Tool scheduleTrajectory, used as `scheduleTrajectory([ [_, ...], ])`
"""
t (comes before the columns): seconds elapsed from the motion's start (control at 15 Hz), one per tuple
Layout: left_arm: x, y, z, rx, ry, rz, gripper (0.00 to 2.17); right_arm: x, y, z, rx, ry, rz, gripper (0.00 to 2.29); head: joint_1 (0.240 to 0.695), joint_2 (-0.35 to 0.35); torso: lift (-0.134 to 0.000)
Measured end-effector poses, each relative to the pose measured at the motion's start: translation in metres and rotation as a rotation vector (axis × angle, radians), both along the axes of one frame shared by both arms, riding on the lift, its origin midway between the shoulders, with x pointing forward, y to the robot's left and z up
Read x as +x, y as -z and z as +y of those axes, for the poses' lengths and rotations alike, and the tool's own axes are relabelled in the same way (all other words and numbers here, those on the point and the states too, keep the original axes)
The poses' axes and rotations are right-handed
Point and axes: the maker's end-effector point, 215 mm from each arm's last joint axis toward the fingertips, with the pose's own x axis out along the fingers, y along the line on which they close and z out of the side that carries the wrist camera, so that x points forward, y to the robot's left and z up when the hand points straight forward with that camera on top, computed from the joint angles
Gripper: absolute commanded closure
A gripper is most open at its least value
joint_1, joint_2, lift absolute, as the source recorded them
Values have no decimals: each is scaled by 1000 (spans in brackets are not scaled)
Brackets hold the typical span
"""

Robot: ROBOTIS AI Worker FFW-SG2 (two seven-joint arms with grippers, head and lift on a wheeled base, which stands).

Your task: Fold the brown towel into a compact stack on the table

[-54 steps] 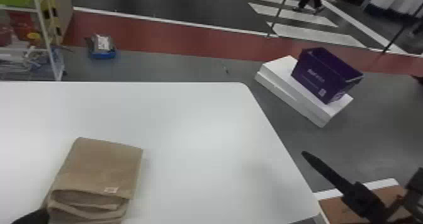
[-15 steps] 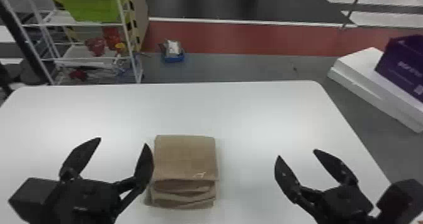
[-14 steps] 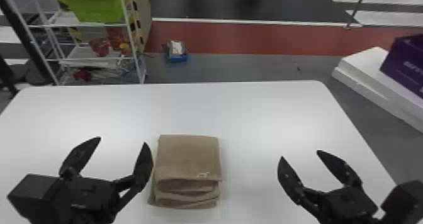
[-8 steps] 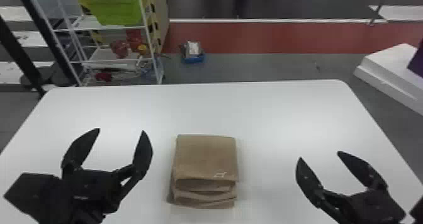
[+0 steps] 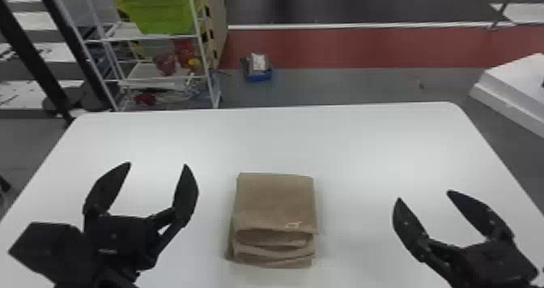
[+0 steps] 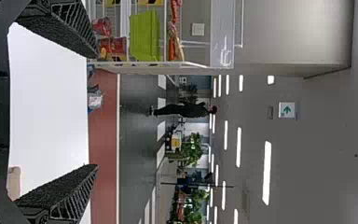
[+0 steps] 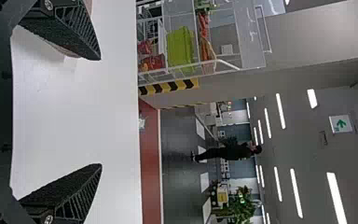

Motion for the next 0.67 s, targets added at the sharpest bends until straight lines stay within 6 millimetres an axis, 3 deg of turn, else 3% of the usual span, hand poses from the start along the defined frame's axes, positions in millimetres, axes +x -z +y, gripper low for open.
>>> scheduleTrajectory([
  [0.67,-1,-1,6,-15,-4,-1,60,1,1,1,2,-5,1,66,695,70,-124],
])
